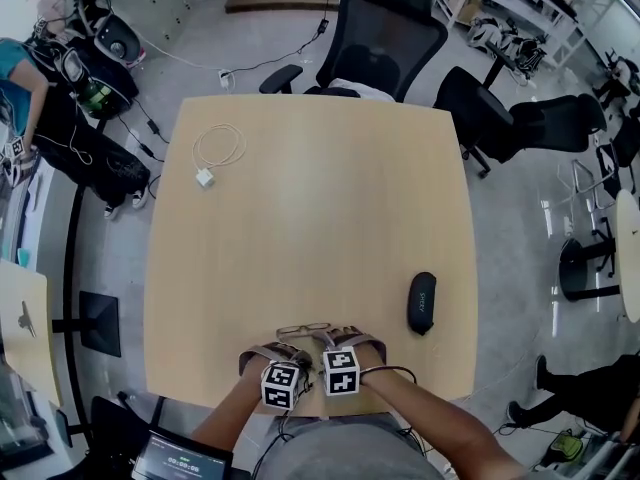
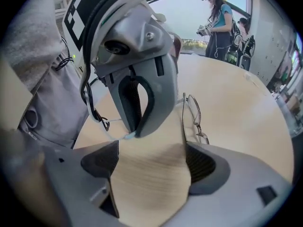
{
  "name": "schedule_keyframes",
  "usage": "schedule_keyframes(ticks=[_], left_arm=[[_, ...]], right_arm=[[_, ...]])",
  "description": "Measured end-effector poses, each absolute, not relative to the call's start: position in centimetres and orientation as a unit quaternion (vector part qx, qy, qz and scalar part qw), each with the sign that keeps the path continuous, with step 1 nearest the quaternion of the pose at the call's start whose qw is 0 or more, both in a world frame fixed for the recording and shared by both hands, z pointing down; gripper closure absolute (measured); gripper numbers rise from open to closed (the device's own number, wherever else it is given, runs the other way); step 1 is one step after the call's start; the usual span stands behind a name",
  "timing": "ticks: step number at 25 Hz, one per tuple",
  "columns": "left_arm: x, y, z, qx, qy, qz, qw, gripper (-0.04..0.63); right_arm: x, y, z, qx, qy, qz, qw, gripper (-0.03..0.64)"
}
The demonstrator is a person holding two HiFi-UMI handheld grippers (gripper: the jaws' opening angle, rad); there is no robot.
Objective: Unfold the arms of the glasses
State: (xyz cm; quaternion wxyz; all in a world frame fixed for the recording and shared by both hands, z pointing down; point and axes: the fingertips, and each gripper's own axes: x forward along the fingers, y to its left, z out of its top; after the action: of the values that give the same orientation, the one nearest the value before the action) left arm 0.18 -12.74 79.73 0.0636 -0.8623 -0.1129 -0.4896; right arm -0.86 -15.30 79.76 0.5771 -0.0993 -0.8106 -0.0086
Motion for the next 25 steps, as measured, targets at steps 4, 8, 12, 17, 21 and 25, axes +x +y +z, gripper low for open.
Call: schedule_keyframes(ticks=[4,8,12,17,21,25], left_arm=[[-1.2,-11.9,79.8,-0.856,-0.134,-0.496,0.06,0.583],[-2.8,-11.0,80.9,-0.845,-0.149,-0.51,0.062,0.569],[-3.5,-11.4,80.0,-0.846,-0.149,-0.507,0.065,0.555],[-3.7,-11.5,79.9,-0.85,-0.157,-0.499,0.065,0.555],[-3.7,-11.3,79.9,-0.85,-0.178,-0.489,0.086,0.555],[-3.6,-11.2,79.8,-0.845,-0.205,-0.479,0.119,0.555]], right_arm=[[0.3,-15.6,79.7,-0.105,-0.806,-0.004,0.583,0.195],[0.9,-15.7,79.8,-0.111,-0.801,-0.002,0.589,0.195],[1.7,-15.7,79.8,-0.114,-0.793,0.008,0.598,0.195],[-0.7,-15.1,78.2,-0.114,-0.816,0.009,0.567,0.196],[-3.9,-15.5,78.4,-0.129,-0.824,-0.008,0.551,0.196],[-4.6,-15.7,79.6,-0.17,-0.808,-0.033,0.563,0.196]])
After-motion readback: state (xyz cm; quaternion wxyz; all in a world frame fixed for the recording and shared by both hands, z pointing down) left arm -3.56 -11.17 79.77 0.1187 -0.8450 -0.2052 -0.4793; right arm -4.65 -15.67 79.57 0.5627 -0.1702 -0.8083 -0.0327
